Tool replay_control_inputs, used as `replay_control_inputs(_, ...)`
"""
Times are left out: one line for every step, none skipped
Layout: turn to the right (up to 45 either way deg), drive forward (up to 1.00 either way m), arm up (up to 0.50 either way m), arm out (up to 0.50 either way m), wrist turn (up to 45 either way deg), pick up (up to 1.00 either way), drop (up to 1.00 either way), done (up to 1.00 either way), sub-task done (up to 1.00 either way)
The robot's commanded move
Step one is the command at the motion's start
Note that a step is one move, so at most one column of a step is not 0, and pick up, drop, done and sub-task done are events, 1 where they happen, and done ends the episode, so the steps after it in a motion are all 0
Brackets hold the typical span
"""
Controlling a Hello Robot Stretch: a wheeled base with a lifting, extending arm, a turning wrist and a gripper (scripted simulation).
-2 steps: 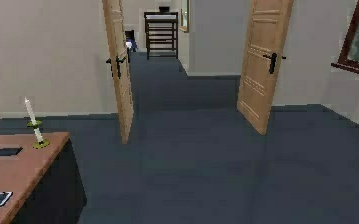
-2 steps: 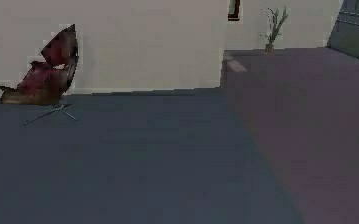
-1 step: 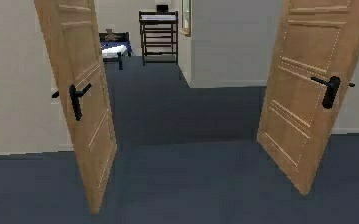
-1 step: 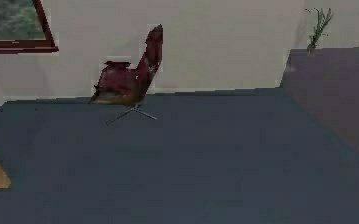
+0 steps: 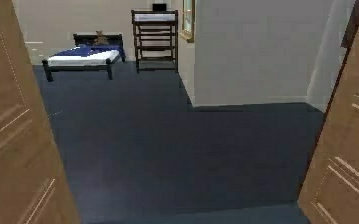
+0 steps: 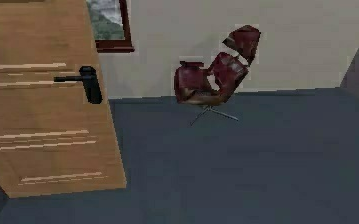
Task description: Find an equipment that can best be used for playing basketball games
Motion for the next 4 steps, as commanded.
replay_control_inputs(-6.0,0.0,0.0,0.0,0.0,0.0,0.0,0.0,0.0)
replay_control_inputs(0.0,1.0,0.0,0.0,0.0,0.0,0.0,0.0,0.0)
replay_control_inputs(-3.0,0.0,0.0,0.0,0.0,0.0,0.0,0.0,0.0)
replay_control_inputs(0.0,0.5,0.0,0.0,0.0,0.0,0.0,0.0,0.0)
